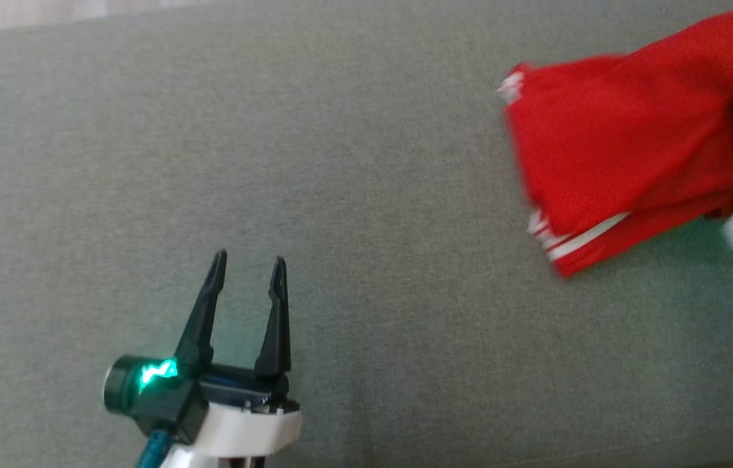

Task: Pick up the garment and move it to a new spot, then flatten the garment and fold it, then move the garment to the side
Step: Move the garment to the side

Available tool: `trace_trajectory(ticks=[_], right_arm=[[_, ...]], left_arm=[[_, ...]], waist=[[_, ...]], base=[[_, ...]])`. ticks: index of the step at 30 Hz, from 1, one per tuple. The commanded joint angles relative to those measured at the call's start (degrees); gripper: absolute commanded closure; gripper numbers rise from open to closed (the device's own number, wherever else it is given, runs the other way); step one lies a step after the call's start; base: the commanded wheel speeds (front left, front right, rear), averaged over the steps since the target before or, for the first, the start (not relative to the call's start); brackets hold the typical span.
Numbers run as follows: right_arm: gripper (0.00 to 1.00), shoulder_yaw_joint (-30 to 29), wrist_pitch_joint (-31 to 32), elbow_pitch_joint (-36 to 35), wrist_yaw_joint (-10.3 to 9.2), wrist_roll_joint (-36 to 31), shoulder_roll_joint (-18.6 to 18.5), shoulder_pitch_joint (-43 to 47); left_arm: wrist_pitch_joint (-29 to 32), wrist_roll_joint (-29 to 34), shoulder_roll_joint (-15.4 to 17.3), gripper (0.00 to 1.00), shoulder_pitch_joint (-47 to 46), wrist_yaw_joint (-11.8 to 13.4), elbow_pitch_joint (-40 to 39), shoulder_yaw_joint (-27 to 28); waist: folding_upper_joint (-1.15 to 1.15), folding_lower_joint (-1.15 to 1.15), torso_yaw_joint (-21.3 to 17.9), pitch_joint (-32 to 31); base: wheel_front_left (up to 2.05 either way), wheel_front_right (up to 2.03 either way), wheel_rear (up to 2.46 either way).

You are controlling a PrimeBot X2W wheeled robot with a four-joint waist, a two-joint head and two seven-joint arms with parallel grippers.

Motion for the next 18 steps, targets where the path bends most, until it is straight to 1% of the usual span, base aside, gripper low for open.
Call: trace_trajectory(ticks=[1, 4, 8, 12, 13, 14, 16, 18], right_arm=[[1.00, -1.4, 0.8, -3.0, 0.37, -0.8, -2.9, -1.4], [1.00, -5.5, 3.1, -6.2, 0.37, -2.2, -5.7, -1.2], [1.00, -10.6, 6.2, -9.8, 0.37, -3.9, -9.3, -0.4], [1.00, -14.4, 8.1, -11.5, 0.37, -5.9, -11.7, 1.2], [0.60, -15.2, 8.3, -11.7, 0.37, -6.6, -12.0, 1.6], [0.00, -16.1, 8.3, -11.9, 0.37, -7.5, -12.1, 1.9], [0.00, -17.7, 8.1, -12.2, 0.37, -9.5, -11.2, 2.5], [0.00, -18.4, 7.6, -12.6, 0.37, -11.7, -9.3, 3.2]], left_arm=[[-0.5, -0.7, -0.4, 0.00, -1.9, -0.3, -2.6, 1.7], [-0.5, -1.5, -0.4, 0.00, -3.0, -1.0, -3.3, 1.8], [-0.5, -2.5, -0.4, 0.00, -4.2, -3.2, -4.5, 1.8], [-0.5, -3.1, -0.4, 0.00, -5.2, -4.5, -4.4, 2.3], [-0.5, -3.0, -0.4, 0.00, -5.5, -4.4, -4.2, 2.4], [-0.5, -2.9, -0.4, 0.00, -5.7, -4.5, -4.1, 2.5], [-0.5, -2.9, -0.4, 0.00, -6.1, -4.5, -4.0, 2.8], [-0.5, -2.8, -0.4, 0.00, -6.1, -4.3, -3.8, 3.1]], waist=[[0.00, -0.01, -1.3, 1.8], [0.00, -0.01, -1.8, 3.2], [0.00, -0.01, -2.2, 4.9], [0.00, -0.01, -2.2, 5.9], [0.00, -0.01, -2.2, 6.0], [0.00, -0.01, -2.2, 6.1], [0.00, -0.01, -2.2, 5.9], [0.00, -0.01, -2.2, 5.2]], base=[[0.00, 0.00, 0.00], [0.00, 0.00, 0.00], [0.00, 0.00, 0.00], [0.00, 0.00, 0.00], [0.00, 0.00, 0.00], [0.00, 0.00, 0.00], [0.00, 0.00, 0.00], [0.00, 0.00, 0.00]])
